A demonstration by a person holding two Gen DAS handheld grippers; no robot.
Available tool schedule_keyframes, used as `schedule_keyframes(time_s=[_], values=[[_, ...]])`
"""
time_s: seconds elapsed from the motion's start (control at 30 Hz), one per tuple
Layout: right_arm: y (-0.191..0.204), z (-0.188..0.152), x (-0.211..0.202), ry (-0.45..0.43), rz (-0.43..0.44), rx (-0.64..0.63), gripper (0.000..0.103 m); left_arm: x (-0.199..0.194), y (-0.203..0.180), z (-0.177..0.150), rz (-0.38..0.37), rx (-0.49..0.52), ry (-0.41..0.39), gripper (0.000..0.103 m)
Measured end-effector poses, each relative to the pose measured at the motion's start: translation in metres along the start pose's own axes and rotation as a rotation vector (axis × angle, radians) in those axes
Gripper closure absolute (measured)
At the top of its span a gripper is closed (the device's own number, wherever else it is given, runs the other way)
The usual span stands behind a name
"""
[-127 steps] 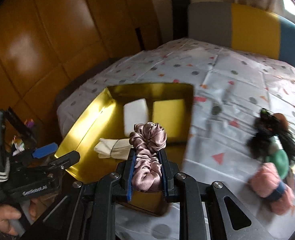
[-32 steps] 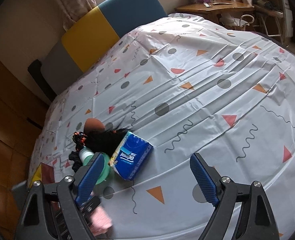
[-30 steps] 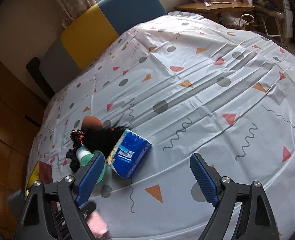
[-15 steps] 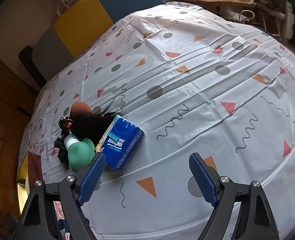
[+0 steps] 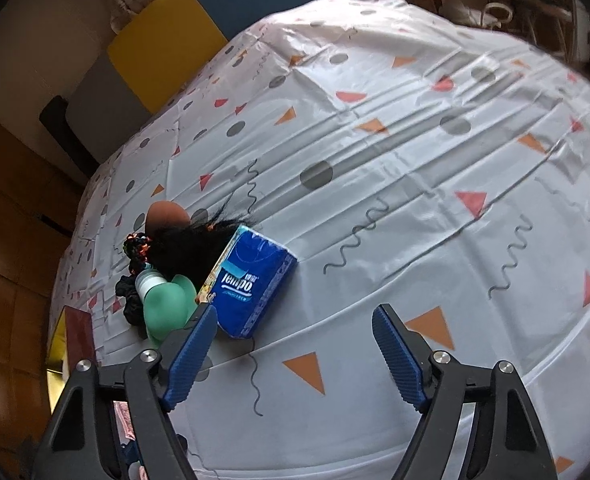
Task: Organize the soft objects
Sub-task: 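Grasp the blue Tempo tissue pack with the right tool while the left tool holds the towel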
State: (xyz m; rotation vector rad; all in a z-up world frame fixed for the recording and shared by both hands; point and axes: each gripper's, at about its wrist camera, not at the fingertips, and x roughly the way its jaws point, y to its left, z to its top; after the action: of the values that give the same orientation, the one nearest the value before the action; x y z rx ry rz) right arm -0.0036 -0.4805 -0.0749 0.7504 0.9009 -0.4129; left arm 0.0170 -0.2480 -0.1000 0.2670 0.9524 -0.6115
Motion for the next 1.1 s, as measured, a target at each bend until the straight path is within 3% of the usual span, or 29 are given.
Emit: schedule_keyframes(time_s=[0.1,0.27,0.53,0.63,0.67,0.77,0.9,1.0,1.1], values=[[-0.001,-0.001,0.010,0.044,0.031,0.040,0.022,-0.009,0.002,-0.002,-0.020,-0.006,0.001,0.065],[0.020,0.004,0.023,0.034,0.034,0.013,0.022,-0.036,0.003,-0.007,-0.035,0.021,-0.046,0.065],[0.058,0.021,0.070,0.044,-0.099,-0.032,0.022,-0.081,0.011,-0.007,-0.046,0.025,-0.115,0.065],[0.072,0.020,0.083,0.051,-0.179,-0.117,0.024,-0.093,0.018,-0.006,-0.041,0.014,-0.136,0.065],[0.076,0.018,0.084,0.057,-0.216,-0.157,0.035,-0.095,0.020,-0.005,-0.038,0.010,-0.140,0.065],[0.076,0.011,0.079,0.081,-0.213,-0.235,0.043,-0.102,0.028,-0.005,-0.031,-0.006,-0.149,0.065],[0.059,-0.002,0.063,0.121,-0.213,-0.299,0.043,-0.110,0.038,-0.005,-0.015,-0.030,-0.165,0.065],[0.042,-0.013,0.051,0.141,-0.161,-0.330,0.043,-0.116,0.042,-0.005,-0.002,-0.037,-0.185,0.065],[0.042,-0.022,0.051,0.143,-0.192,-0.391,0.043,-0.122,0.043,-0.004,0.005,-0.045,-0.199,0.065]])
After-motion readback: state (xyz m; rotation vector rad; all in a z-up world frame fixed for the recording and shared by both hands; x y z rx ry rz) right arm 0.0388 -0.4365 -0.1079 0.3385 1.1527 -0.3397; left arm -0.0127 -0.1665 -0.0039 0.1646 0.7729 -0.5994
